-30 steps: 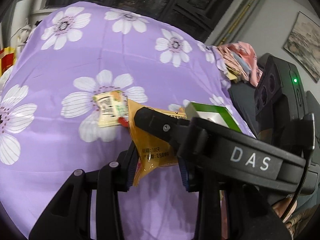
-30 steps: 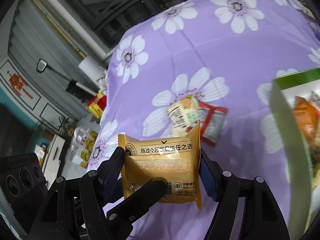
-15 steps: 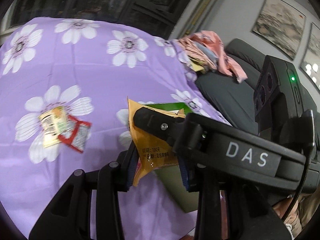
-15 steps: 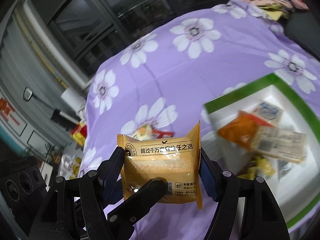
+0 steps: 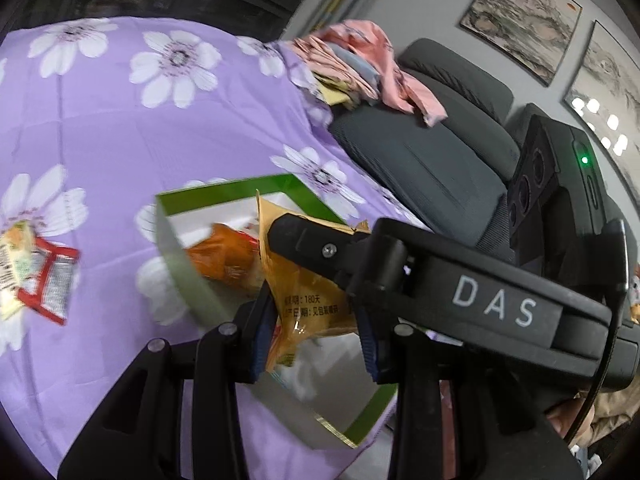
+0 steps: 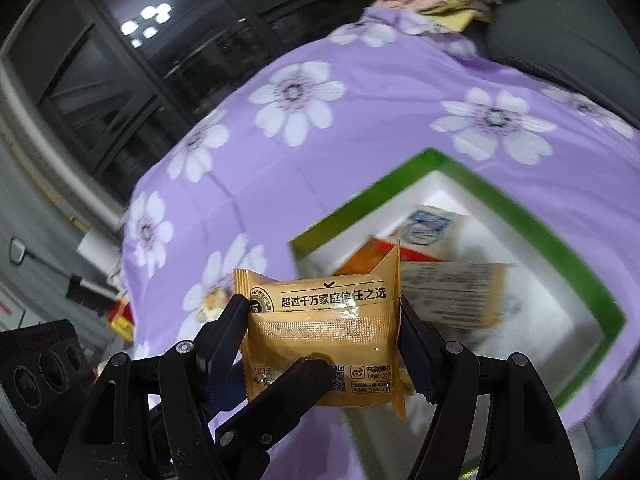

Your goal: Organize snacks

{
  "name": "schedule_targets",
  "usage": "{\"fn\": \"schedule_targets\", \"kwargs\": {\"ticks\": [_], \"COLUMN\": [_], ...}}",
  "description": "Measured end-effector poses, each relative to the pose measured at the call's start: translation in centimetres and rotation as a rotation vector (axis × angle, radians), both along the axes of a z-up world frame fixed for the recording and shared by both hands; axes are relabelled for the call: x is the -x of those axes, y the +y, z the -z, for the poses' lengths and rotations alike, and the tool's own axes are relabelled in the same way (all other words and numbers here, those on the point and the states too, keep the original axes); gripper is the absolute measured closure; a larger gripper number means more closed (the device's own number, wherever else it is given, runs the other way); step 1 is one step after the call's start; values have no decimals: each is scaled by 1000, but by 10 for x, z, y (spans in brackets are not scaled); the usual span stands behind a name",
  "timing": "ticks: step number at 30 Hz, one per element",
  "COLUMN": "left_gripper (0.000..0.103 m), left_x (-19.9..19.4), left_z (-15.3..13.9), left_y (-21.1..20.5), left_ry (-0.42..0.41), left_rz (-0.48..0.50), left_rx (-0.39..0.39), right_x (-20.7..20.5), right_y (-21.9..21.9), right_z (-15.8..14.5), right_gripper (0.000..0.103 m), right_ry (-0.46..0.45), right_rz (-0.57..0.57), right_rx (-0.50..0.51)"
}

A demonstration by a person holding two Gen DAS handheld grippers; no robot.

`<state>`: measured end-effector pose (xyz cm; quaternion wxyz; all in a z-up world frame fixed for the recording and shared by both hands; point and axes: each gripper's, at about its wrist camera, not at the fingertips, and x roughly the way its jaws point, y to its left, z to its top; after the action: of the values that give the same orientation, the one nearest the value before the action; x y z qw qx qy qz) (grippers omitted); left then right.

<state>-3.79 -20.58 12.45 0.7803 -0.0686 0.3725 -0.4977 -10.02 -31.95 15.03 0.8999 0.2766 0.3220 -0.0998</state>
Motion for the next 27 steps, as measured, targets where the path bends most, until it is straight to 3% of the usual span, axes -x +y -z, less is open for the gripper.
{"fn": "schedule_targets", "kwargs": {"ticks": [27], "left_gripper": [68], "left_x": [3], "left_z": [34], "left_y": [-70], "left_ry": [145], "left_rz": [135], "left_rx": [-107], "right_x": [13], "right_y": [-65], "right_z": [37], "right_gripper": [29], "right_ry": [158], "right_rz": [179], "right_rx": [-82]}}
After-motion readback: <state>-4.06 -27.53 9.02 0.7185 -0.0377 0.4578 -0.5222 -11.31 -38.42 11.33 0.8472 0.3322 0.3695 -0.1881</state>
